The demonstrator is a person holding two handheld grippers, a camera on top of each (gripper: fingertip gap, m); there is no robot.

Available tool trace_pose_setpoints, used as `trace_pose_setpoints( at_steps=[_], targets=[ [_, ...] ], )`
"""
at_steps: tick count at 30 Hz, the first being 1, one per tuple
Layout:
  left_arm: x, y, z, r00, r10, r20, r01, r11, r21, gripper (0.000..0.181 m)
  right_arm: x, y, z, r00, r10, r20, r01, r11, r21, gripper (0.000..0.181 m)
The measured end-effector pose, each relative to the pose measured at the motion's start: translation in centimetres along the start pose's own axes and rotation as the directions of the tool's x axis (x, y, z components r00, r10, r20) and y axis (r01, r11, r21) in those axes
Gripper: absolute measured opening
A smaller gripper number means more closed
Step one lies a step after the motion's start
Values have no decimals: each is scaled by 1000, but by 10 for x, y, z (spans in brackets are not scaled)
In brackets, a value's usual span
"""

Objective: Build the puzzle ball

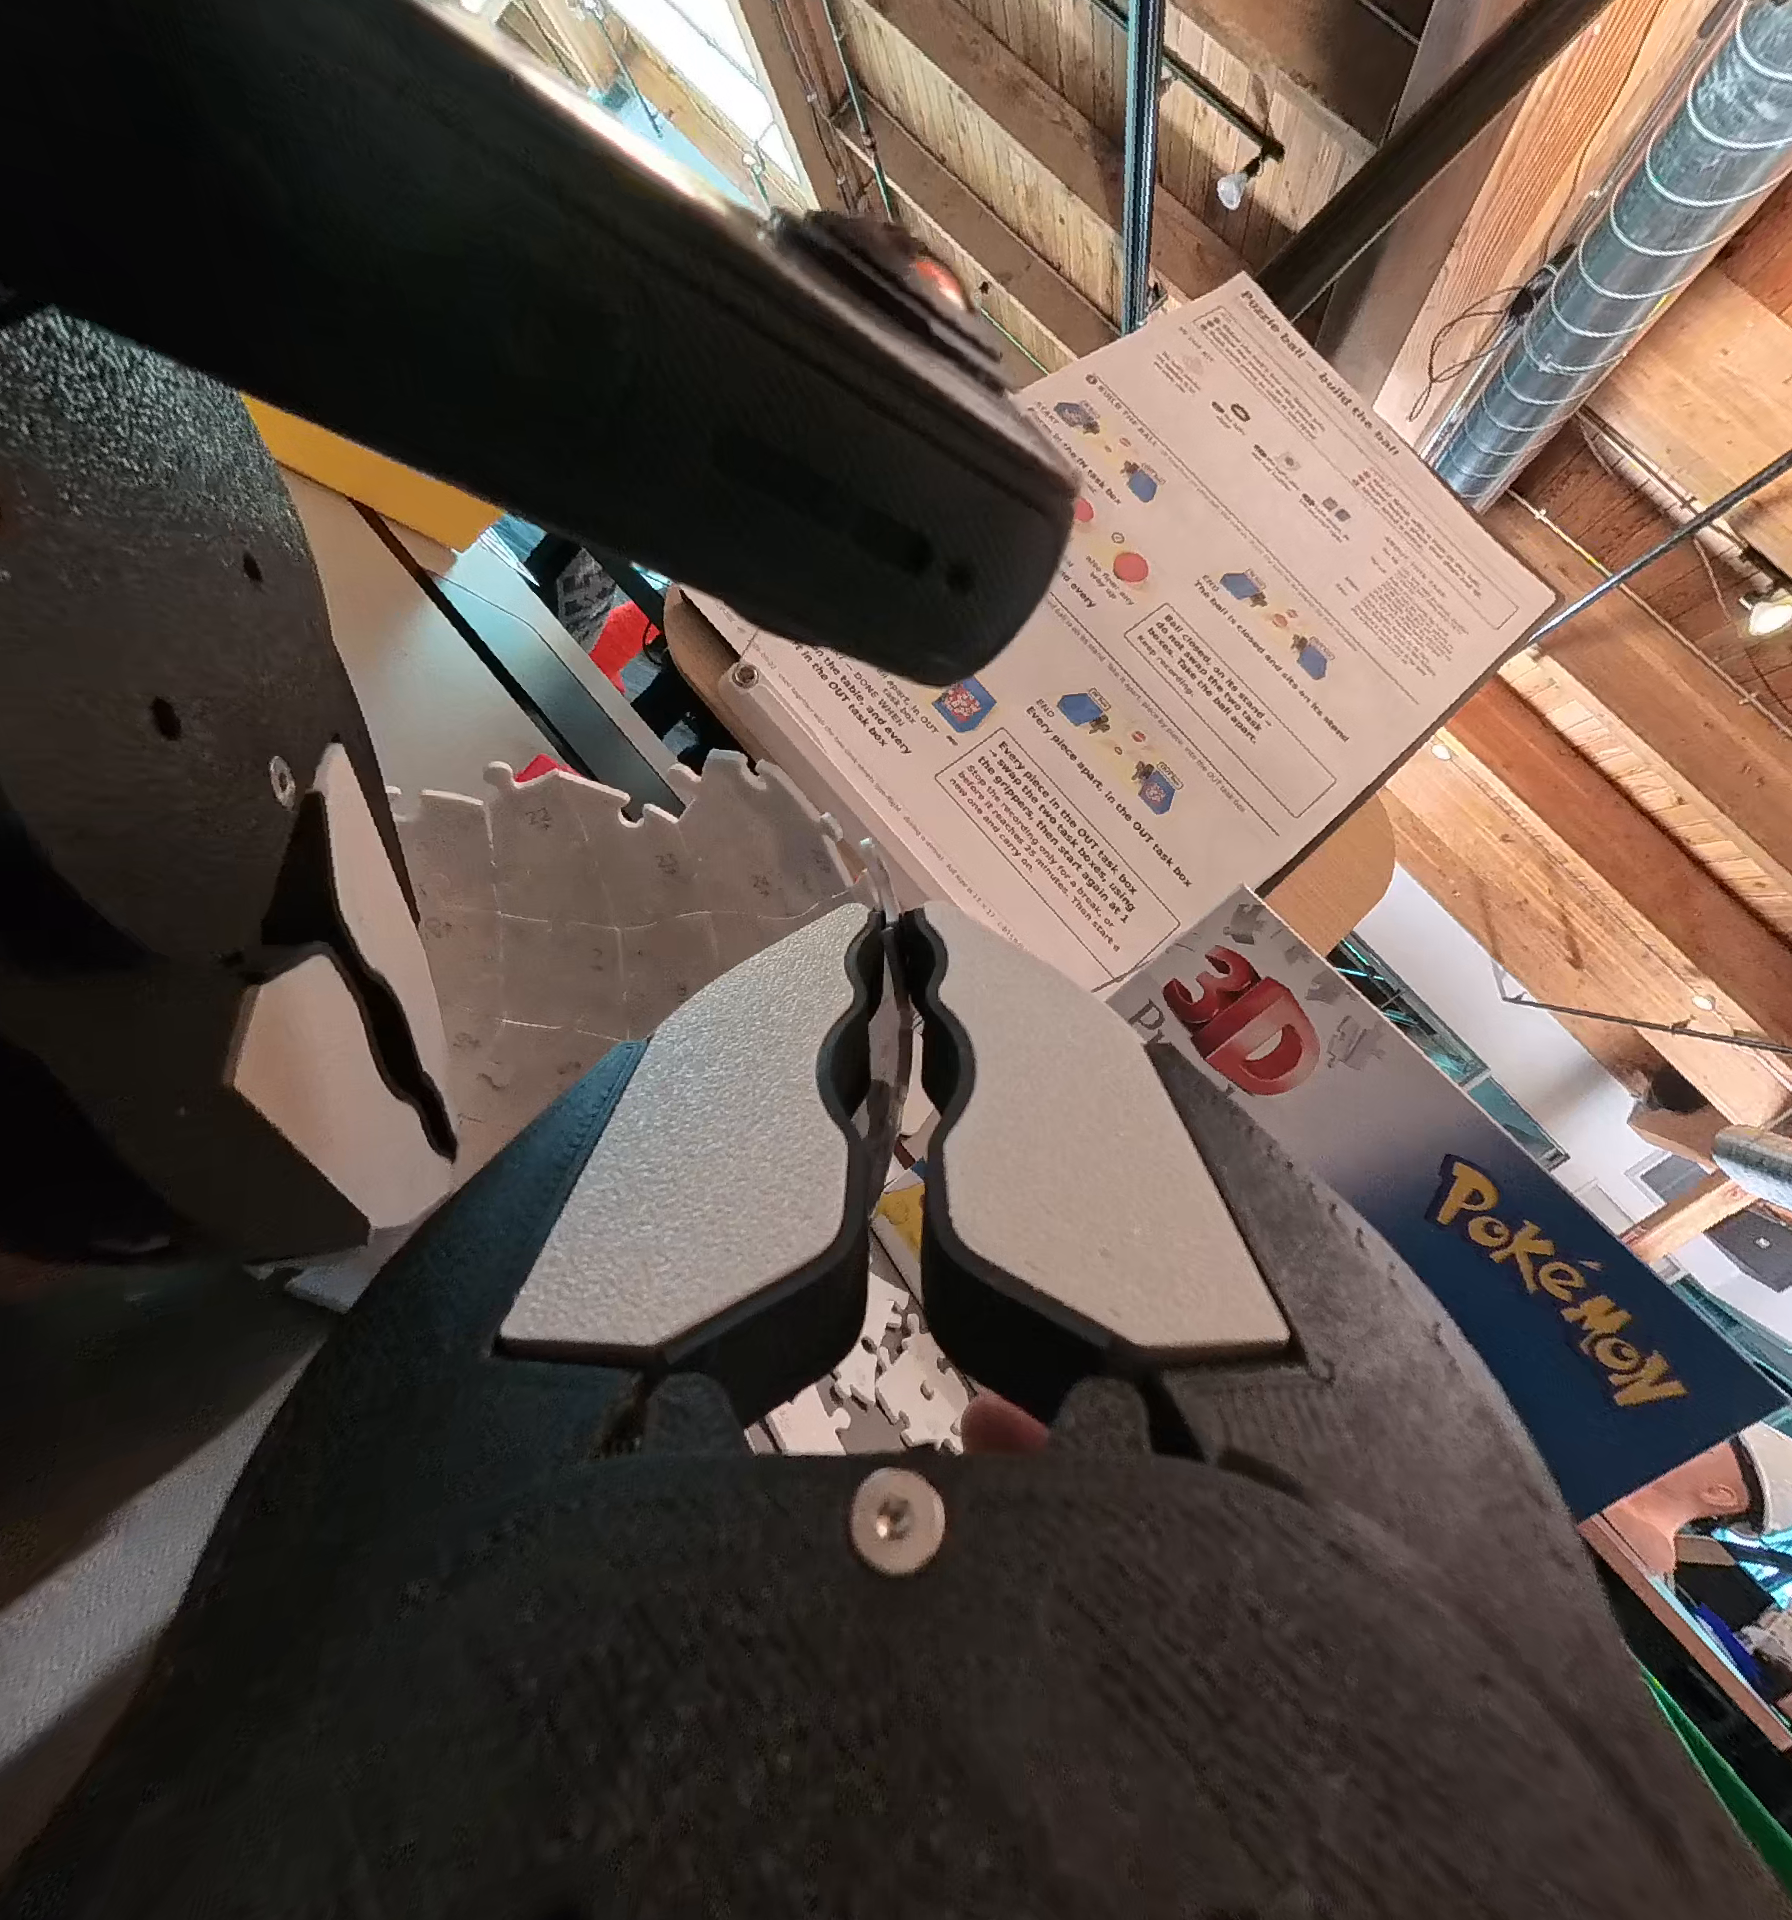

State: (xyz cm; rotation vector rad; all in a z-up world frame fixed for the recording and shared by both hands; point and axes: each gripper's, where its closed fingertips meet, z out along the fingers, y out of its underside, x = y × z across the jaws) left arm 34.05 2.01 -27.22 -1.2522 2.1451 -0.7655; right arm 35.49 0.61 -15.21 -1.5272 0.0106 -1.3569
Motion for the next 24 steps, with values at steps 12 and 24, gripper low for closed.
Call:
trace_pose_setpoints(
  at_steps=[12,24],
  targets=[
    [0,1,0,1000,-6,-29,5,1000,-25,0,-2,-1,3,1000,7,5,-7,1000,7,5],
    [1,1,-1,998,48,-34,-48,999,-8,0,0,2,3,1000,23,-2,-23,1000,1,4]
  ],
)
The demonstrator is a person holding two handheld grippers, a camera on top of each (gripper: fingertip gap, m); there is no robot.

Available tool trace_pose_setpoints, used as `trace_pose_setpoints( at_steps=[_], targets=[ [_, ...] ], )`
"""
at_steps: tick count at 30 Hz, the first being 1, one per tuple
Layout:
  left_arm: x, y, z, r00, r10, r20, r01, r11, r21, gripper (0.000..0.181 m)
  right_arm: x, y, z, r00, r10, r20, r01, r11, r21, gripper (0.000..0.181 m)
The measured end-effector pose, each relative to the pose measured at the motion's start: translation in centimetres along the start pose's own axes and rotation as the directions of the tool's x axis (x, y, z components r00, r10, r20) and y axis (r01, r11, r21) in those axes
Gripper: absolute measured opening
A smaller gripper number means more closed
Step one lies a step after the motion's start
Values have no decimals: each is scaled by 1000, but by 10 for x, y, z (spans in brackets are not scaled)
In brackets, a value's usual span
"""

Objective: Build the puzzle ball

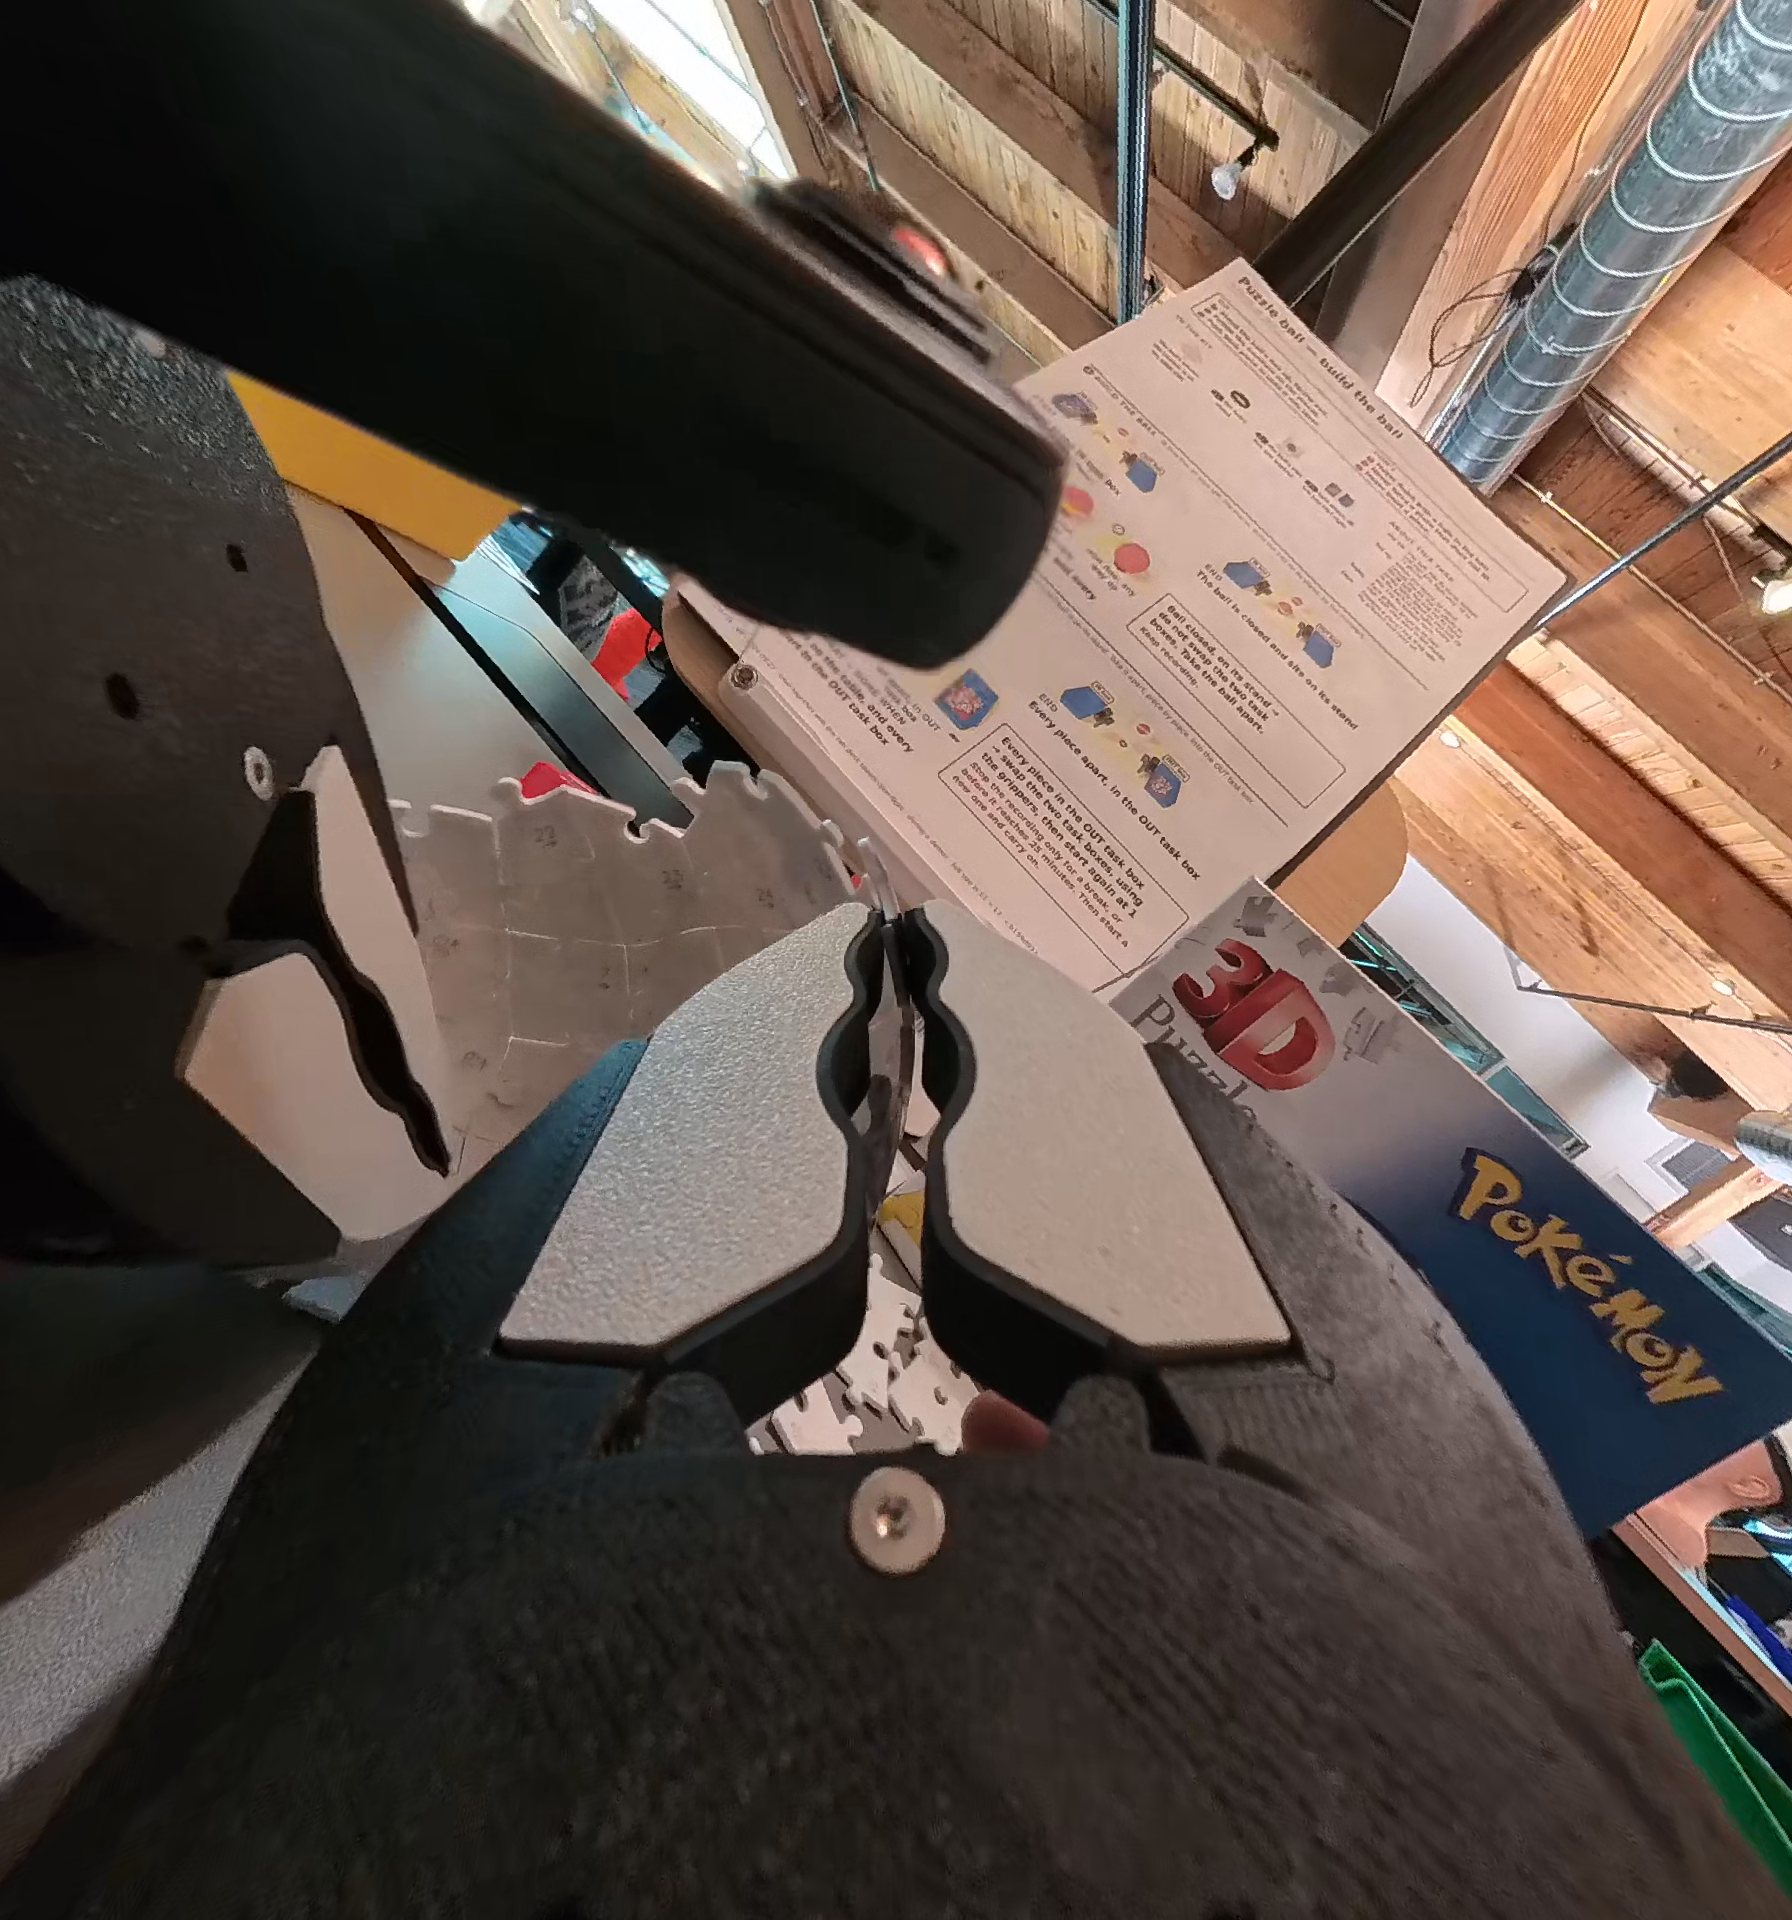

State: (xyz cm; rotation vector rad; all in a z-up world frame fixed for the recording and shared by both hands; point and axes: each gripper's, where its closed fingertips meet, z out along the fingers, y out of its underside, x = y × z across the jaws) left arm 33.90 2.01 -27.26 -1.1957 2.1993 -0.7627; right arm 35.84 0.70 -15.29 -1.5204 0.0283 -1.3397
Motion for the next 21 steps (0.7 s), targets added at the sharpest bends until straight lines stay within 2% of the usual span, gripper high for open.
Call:
trace_pose_setpoints(
  at_steps=[4,6,11,16,21],
  targets=[
    [-7,-19,-21,1000,-2,26,-2,989,146,0,0,0,0,1000,-10,0,10,1000,-1,4],
    [-13,-24,-33,999,5,34,-11,986,164,0,0,0,0,1000,-16,0,16,1000,-1,4],
    [-22,-20,-51,1000,-3,-19,5,994,110,0,-1,-2,0,1000,-27,0,27,1000,2,4],
    [-15,-6,-38,998,26,-62,-24,999,29,0,-1,-4,0,999,-48,-3,48,999,7,4],
    [-14,-5,-28,999,38,-18,-37,998,41,0,0,-8,-1,998,-68,-17,68,997,19,4]
  ],
)
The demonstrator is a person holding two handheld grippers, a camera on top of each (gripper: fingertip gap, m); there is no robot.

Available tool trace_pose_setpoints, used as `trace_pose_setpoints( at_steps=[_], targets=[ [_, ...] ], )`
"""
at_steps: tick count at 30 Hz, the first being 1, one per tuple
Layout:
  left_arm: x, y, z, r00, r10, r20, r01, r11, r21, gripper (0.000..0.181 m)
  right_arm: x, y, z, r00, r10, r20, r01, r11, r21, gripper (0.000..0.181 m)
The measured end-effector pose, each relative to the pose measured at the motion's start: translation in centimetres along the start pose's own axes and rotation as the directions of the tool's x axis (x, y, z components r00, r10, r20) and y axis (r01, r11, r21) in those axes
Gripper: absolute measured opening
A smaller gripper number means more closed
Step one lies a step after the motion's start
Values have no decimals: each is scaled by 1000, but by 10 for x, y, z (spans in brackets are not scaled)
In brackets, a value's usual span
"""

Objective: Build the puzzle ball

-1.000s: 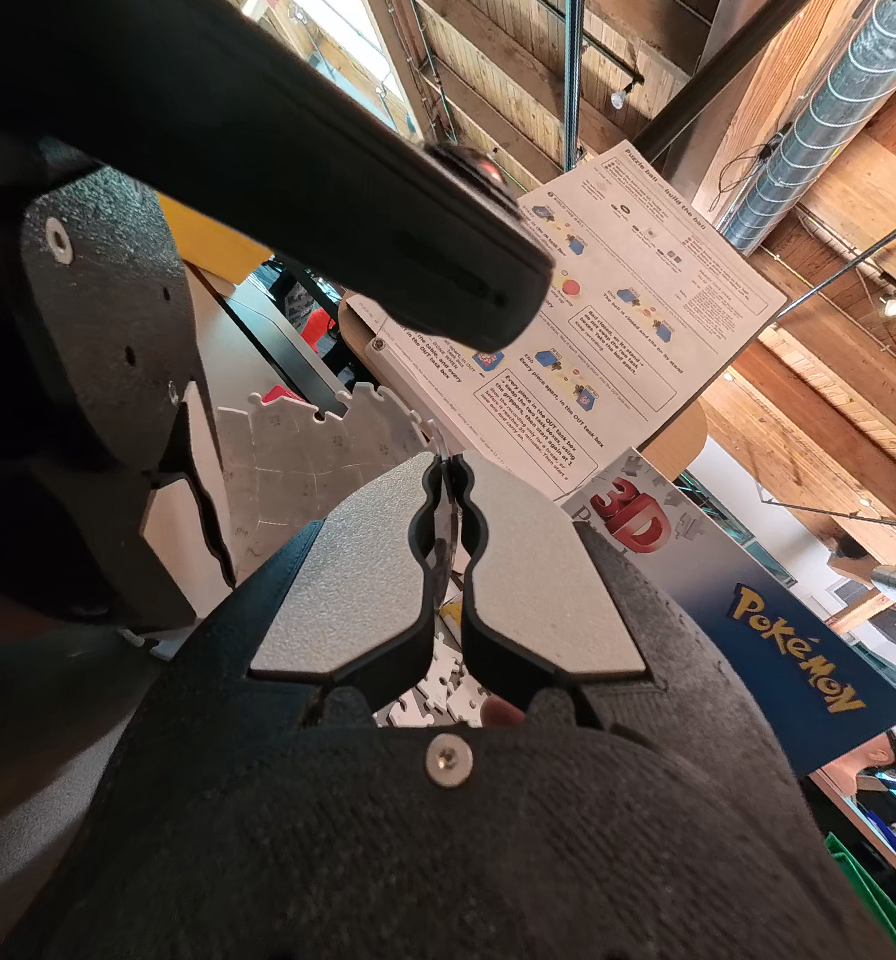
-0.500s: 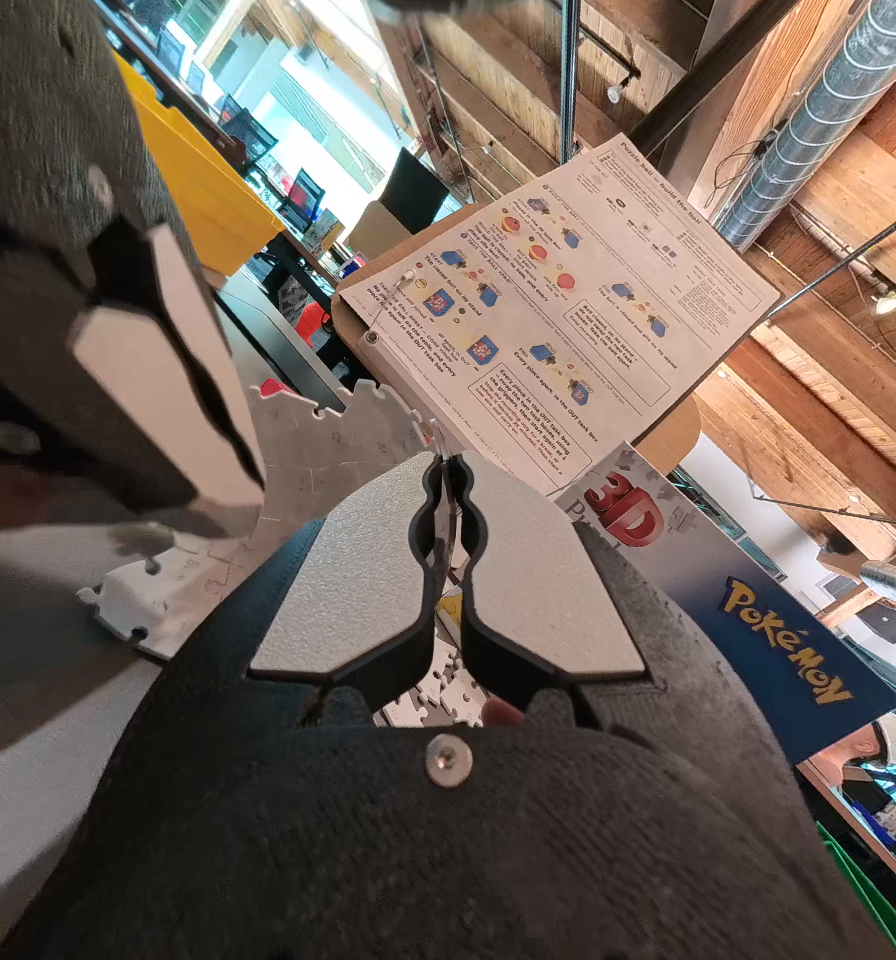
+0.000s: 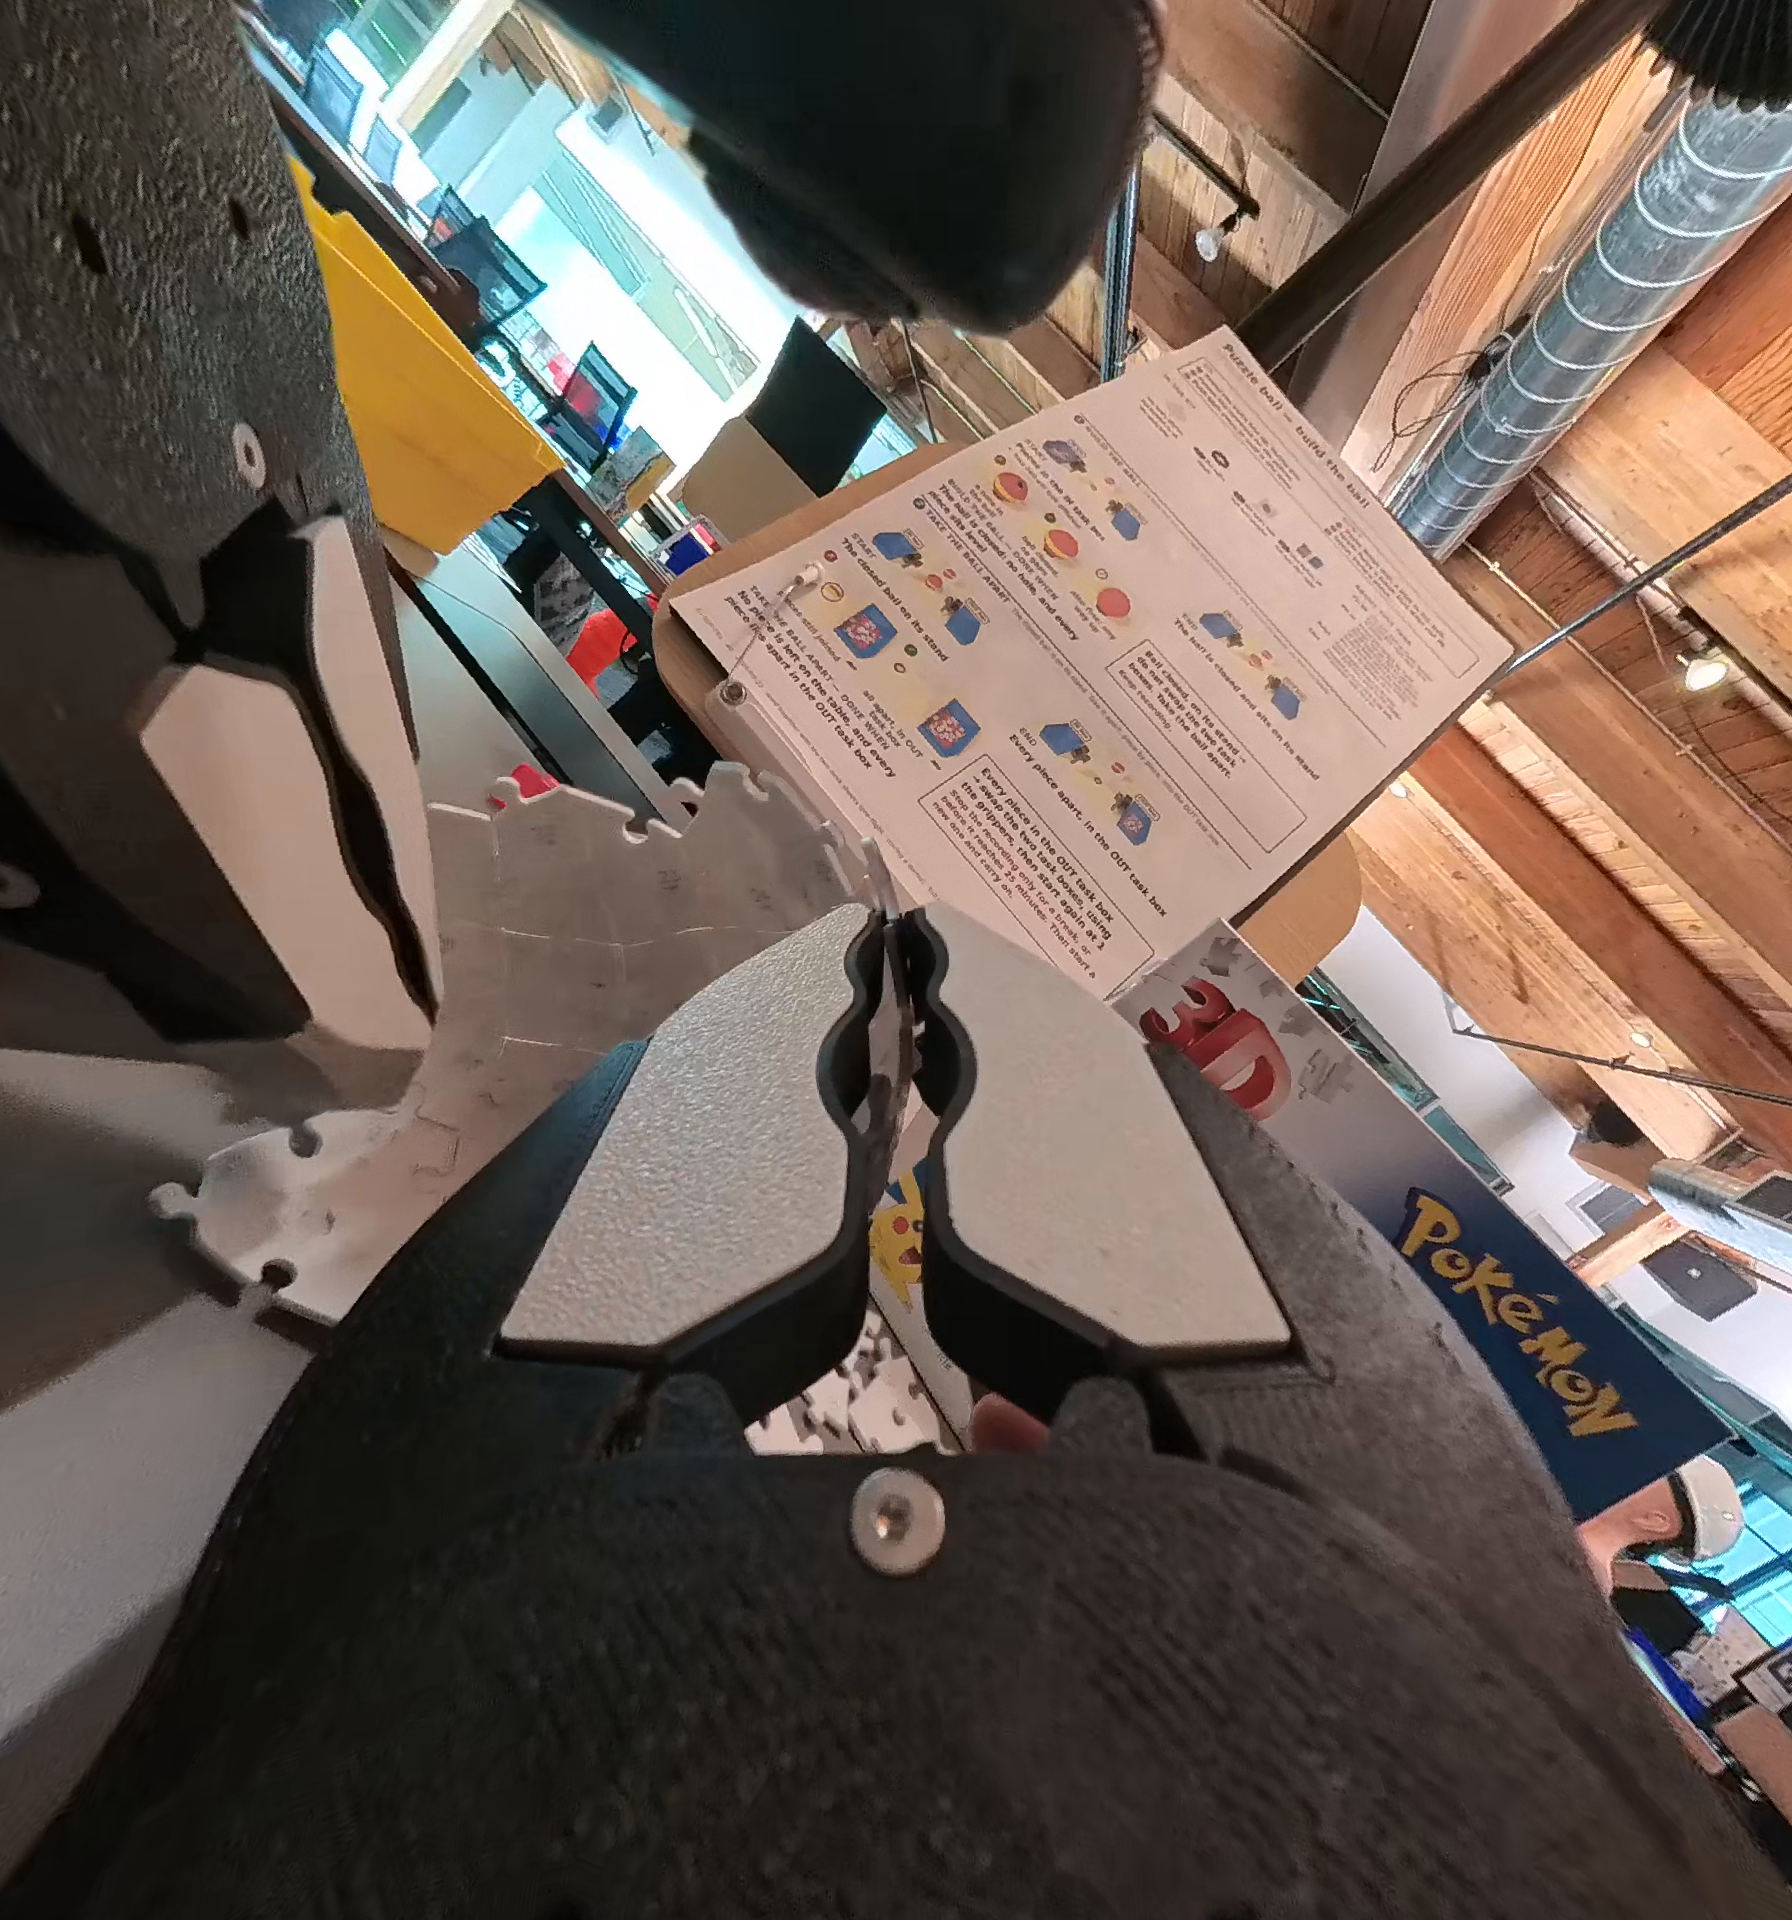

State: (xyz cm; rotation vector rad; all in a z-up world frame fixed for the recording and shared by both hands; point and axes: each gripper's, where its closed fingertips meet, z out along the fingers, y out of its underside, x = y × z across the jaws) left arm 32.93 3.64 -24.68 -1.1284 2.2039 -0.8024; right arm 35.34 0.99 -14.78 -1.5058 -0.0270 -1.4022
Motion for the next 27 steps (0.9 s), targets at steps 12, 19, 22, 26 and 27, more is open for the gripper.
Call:
trace_pose_setpoints(
  at_steps=[12,19,22,26,27],
  targets=[
    [10,5,24,1000,17,-1,-17,1000,-14,0,-4,0,1,1000,-3,15,3,1000,4,4],
    [10,4,30,1000,13,-16,-13,999,-30,0,-2,3,1,1000,24,8,-24,1000,-6,4],
    [10,5,29,998,53,-26,-54,998,-20,0,0,5,1,999,48,4,-48,999,-11,4],
    [13,5,27,977,206,-50,-205,978,27,0,-1,5,1,999,51,9,-51,999,-9,4],
    [14,4,27,970,239,-53,-237,971,40,0,-2,4,1,999,50,12,-50,999,-7,4]
  ],
)
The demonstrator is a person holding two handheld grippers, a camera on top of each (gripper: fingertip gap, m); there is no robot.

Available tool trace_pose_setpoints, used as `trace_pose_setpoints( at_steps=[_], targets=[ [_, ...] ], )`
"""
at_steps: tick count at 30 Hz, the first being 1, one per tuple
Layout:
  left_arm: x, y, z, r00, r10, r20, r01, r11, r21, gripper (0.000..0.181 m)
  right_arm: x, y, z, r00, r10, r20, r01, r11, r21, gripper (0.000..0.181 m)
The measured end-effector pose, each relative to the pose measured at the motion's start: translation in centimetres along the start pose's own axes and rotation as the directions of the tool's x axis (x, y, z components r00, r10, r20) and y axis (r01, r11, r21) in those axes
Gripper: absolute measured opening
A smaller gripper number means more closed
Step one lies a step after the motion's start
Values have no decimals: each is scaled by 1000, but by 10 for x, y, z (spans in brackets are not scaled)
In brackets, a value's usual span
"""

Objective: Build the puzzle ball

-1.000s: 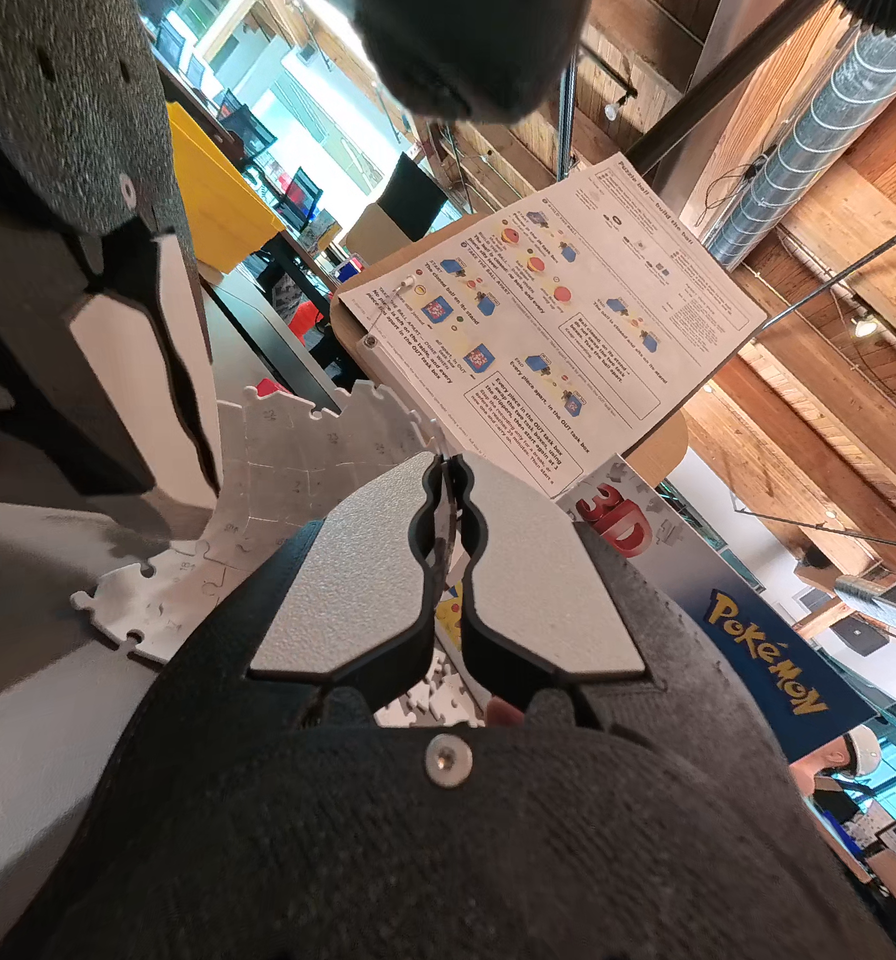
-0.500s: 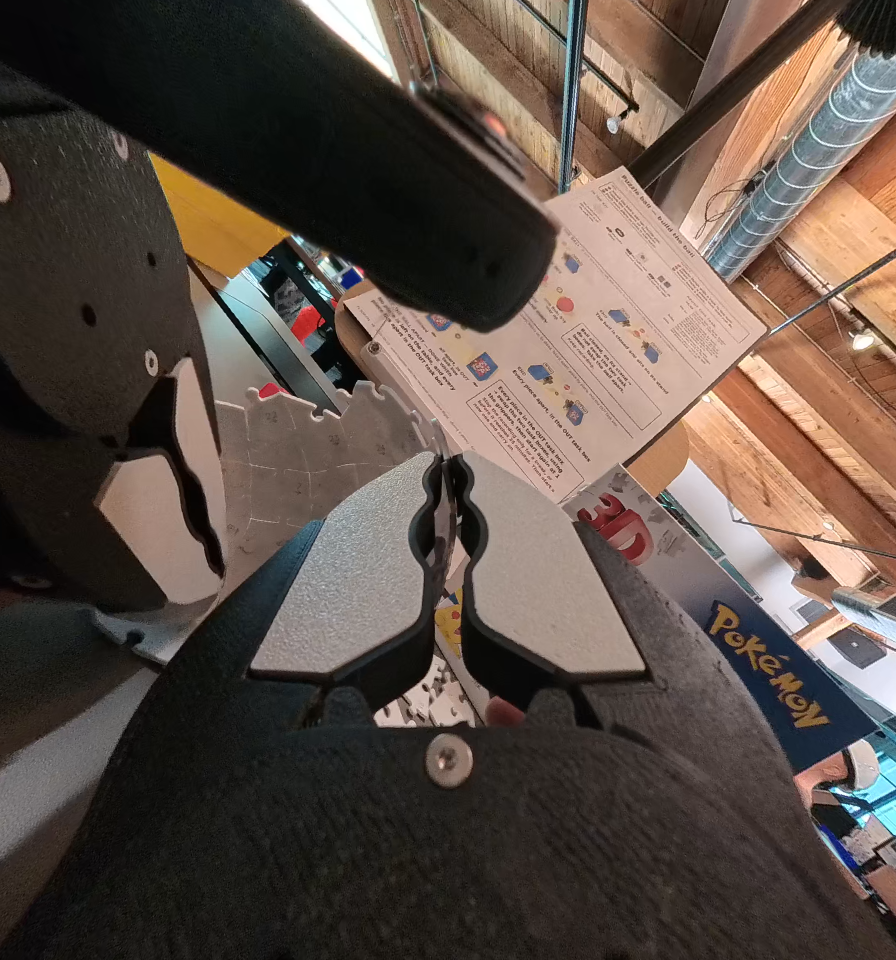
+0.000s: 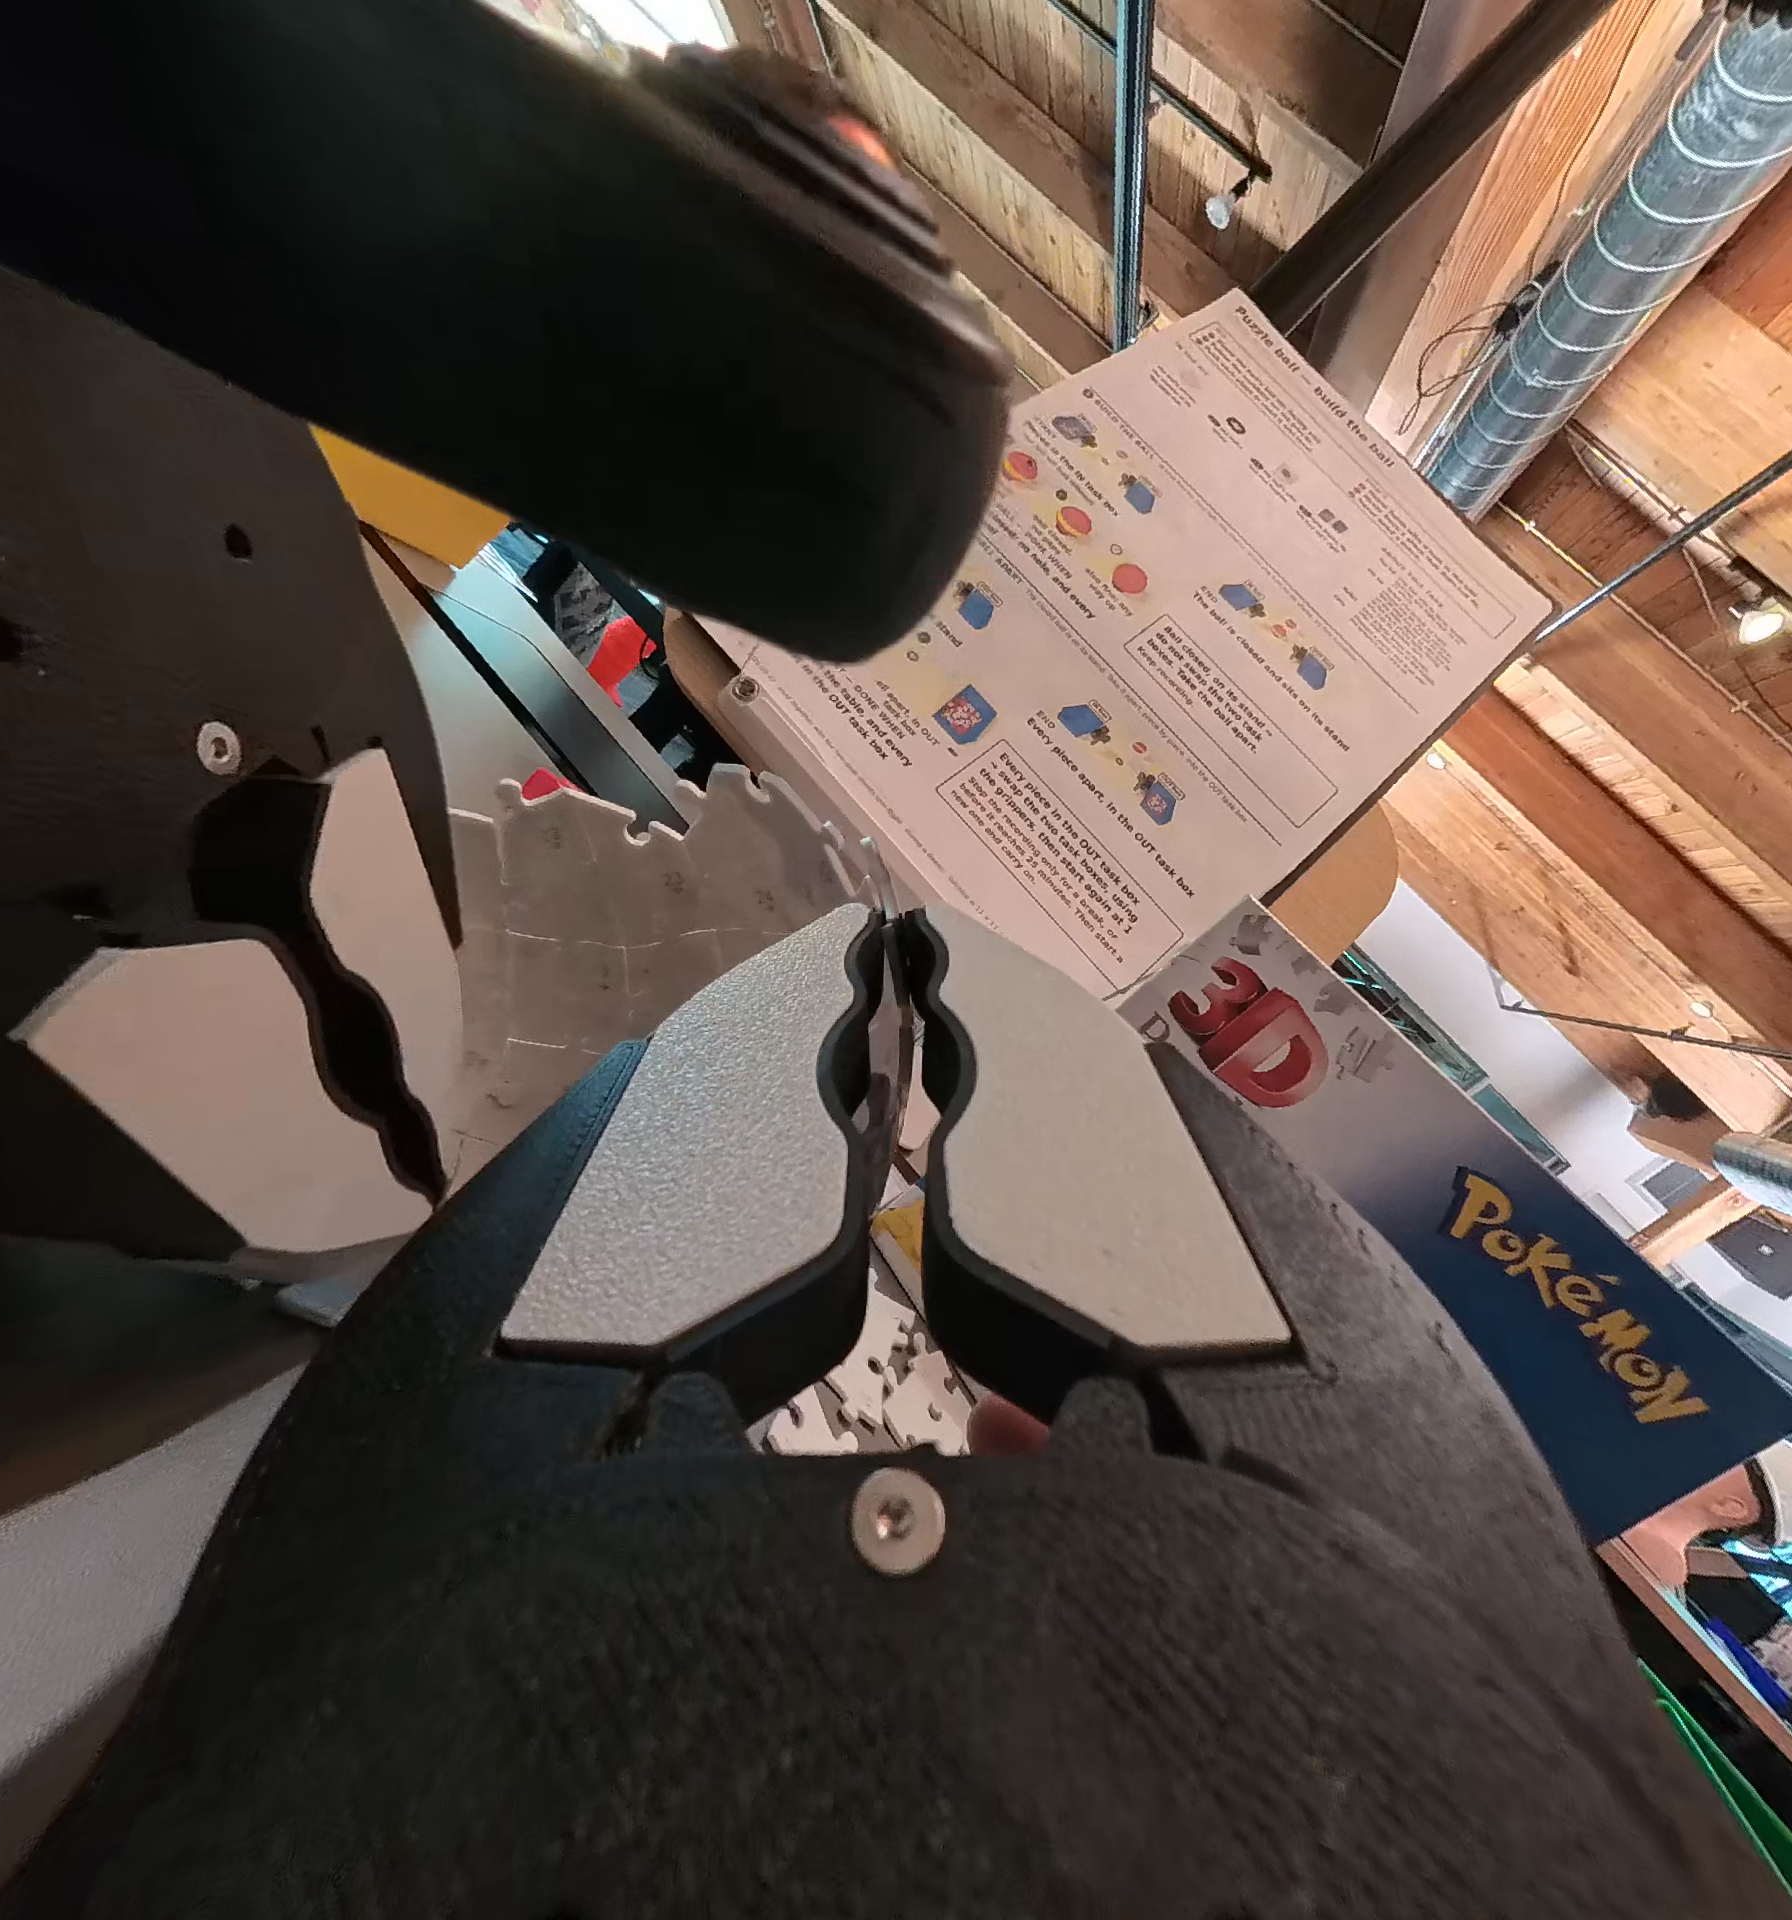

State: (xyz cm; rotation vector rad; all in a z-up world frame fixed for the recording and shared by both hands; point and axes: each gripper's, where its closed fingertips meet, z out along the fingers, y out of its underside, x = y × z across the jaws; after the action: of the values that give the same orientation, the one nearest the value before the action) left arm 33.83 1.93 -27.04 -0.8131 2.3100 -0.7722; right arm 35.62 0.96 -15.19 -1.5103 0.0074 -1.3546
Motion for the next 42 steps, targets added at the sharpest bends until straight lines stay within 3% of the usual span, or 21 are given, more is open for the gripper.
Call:
trace_pose_setpoints(
  at_steps=[21,33,37,42],
  targets=[
    [-1,2,2,998,-46,-30,44,997,-58,0,0,1,0,1000,17,3,-17,1000,-3,4],
    [-1,2,1,999,11,-37,-14,998,-69,0,0,1,-1,1000,17,1,-17,1000,-4,4],
    [-9,-11,-1,997,67,41,-67,998,7,0,0,2,0,1000,23,1,-23,1000,-6,4],
    [0,-6,7,999,40,-24,-40,999,-10,0,1,4,-1,999,36,0,-36,999,-11,5]
  ],
)
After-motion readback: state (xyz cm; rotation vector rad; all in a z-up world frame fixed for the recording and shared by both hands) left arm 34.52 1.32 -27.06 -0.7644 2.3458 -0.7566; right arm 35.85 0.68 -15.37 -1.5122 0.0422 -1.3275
